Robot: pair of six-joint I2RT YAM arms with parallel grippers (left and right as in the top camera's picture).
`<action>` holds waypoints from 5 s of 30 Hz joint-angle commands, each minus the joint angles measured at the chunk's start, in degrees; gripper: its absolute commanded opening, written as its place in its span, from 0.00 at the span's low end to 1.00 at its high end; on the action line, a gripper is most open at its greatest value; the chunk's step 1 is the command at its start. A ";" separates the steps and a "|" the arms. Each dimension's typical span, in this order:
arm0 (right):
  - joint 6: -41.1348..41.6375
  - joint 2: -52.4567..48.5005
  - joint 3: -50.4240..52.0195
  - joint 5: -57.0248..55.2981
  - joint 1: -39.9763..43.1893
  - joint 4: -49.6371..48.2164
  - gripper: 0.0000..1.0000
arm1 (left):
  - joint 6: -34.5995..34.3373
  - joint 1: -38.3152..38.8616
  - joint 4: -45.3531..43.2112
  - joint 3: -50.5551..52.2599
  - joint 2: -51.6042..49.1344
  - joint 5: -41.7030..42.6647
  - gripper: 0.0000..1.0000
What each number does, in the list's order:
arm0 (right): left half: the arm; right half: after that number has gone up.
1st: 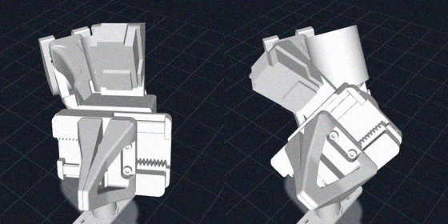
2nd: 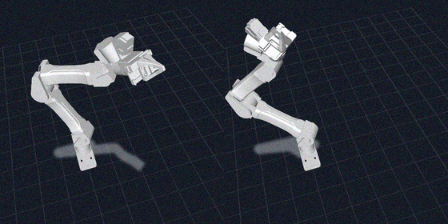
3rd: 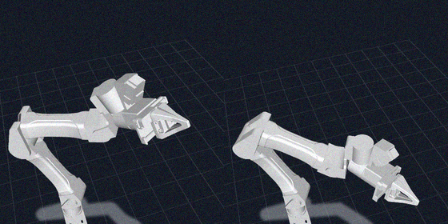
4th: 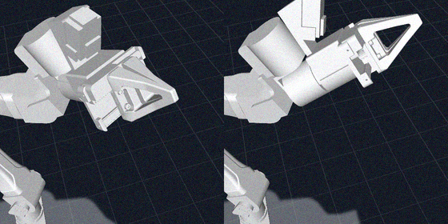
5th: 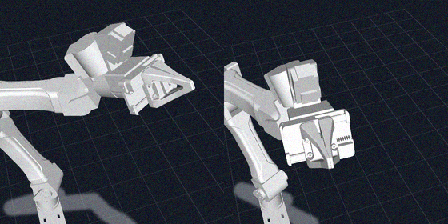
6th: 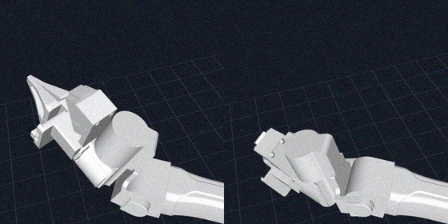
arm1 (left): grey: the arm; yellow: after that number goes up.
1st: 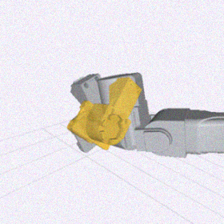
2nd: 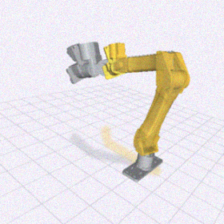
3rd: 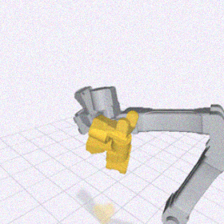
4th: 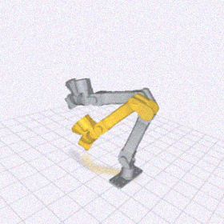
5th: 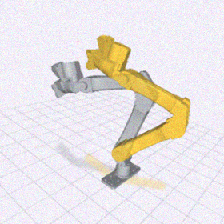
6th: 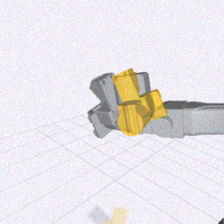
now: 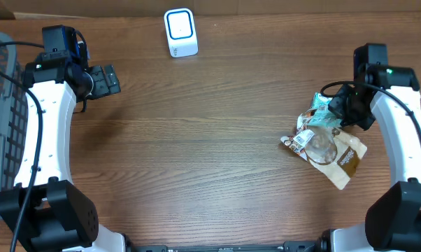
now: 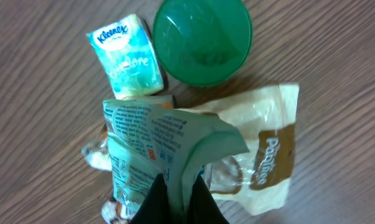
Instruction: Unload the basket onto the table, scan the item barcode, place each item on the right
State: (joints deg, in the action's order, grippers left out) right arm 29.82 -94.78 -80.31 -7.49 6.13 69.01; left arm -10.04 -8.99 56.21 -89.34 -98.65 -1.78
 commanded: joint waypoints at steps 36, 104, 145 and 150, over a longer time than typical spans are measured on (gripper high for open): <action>-14.78 9.68 -20.17 14.71 -3.37 12.09 0.44 | 1.27 0.02 0.13 -0.81 -0.09 -0.13 1.00; -20.37 62.16 30.42 7.54 -10.64 -33.09 1.00 | 1.27 0.02 0.13 -0.81 -0.09 -0.13 1.00; -20.72 92.70 77.26 7.96 -13.31 -67.65 1.00 | 1.27 0.02 0.13 -0.81 -0.09 -0.13 1.00; -20.72 94.18 79.73 10.05 -13.31 -67.21 1.00 | 1.29 0.02 0.13 -0.81 -0.09 -0.13 1.00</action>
State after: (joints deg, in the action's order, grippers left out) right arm 9.19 -2.31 -2.61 1.13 -6.79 1.74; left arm -10.04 -8.99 56.18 -89.34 -98.65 -1.78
